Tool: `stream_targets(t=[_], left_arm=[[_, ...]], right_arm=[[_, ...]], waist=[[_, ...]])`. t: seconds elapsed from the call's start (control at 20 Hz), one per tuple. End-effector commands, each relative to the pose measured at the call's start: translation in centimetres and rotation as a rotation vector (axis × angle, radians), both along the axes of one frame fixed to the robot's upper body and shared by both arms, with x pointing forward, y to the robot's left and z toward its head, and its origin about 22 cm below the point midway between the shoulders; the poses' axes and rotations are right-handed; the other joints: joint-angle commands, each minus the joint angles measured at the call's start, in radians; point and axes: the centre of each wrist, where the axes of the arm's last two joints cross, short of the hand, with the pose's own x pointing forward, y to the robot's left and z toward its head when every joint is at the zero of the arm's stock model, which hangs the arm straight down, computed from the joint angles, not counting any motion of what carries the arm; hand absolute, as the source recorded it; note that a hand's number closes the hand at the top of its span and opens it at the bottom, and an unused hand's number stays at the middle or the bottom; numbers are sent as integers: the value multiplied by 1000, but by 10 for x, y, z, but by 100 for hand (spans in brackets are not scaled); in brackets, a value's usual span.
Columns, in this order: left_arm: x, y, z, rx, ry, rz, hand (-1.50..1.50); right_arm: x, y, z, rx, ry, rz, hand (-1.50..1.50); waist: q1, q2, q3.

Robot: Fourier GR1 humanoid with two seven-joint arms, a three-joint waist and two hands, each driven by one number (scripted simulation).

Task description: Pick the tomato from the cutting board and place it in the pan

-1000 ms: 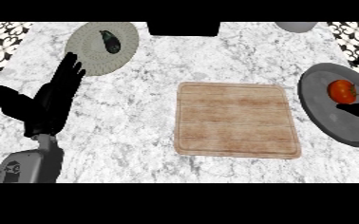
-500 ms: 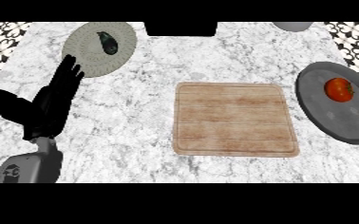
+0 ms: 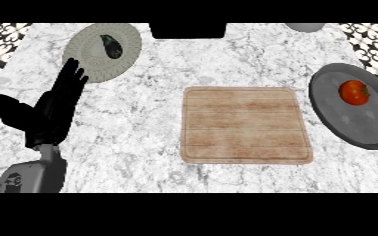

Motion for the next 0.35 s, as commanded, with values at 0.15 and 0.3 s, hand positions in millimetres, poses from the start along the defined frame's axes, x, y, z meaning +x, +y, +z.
stream_targets(t=[0.15,0.3], left_arm=[[0,13,7,14,2,-9,0],[-6,3,-1,9,-6,-1,0]], right_arm=[[-38,-13,-4,75,-115,127,-150],[-43,-17,3,56,-98,136,-150]], waist=[[0,-5,-1],[5,-5,0]])
